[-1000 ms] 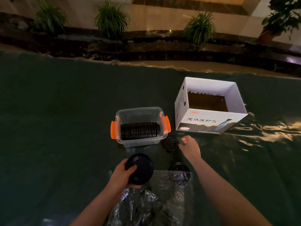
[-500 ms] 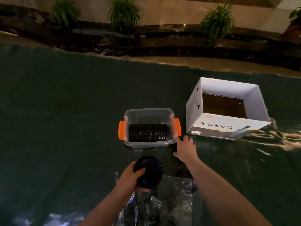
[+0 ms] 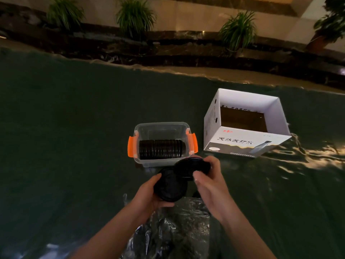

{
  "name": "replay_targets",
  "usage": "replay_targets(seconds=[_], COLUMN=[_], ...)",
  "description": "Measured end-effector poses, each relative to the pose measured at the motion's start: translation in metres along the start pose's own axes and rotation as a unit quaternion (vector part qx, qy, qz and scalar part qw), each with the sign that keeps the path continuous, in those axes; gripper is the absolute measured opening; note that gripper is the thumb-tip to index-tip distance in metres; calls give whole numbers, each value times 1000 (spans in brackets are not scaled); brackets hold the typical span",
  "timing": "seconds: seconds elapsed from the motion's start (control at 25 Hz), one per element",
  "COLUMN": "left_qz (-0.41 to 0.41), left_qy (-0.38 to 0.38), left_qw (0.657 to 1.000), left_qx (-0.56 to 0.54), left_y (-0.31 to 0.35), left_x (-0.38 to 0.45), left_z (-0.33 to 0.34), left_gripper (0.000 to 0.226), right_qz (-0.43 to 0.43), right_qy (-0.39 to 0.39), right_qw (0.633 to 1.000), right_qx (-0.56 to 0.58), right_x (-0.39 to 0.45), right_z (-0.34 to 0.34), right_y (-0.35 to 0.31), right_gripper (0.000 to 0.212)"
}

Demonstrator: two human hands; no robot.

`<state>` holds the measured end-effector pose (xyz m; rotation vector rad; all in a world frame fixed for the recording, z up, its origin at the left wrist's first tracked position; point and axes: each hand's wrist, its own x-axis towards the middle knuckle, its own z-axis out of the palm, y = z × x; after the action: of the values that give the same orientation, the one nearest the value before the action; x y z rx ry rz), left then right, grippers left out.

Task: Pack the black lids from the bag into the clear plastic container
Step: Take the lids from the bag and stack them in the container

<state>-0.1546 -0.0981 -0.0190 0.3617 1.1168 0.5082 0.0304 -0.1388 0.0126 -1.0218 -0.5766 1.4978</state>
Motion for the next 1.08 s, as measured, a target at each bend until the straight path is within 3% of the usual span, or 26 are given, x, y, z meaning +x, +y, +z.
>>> replay_targets(seconds=[0.08, 0.2, 0.44, 0.64, 0.76, 0.84, 1.0, 1.08], left_qz=[1, 11, 25, 54, 82, 108, 158, 160], left_qy=[-13, -25, -59, -73, -58, -40, -29, -36], left_qw=[1000, 1000, 996, 995, 993, 990, 983, 981], left_qx=[10, 8, 67, 50, 65, 80, 95, 104], left_y=[-1, 0, 7, 10, 9, 6, 0, -1], left_x=[-4, -9, -17, -21, -21, -21, -18, -19], left_z=[2, -3, -14, -14, -13, -12, -10, -10], left_gripper=[31, 37, 72, 40, 32, 32, 33, 33], right_qz=[-53, -106, -68, -30, -33, 3, 72, 57], right_qy=[-23, -50, -116, -167, -210, -220, -172, -163], right_qw=[989, 941, 919, 878, 813, 827, 928, 914], right_qx=[-133, -317, -370, -448, -542, -517, -322, -368], right_x=[-6, -6, -1, -2, -1, -2, -5, -3], right_z=[21, 26, 11, 10, 7, 8, 6, 5], right_y=[13, 24, 15, 12, 12, 13, 11, 11], right_gripper=[58, 63, 75, 84, 85, 82, 75, 72])
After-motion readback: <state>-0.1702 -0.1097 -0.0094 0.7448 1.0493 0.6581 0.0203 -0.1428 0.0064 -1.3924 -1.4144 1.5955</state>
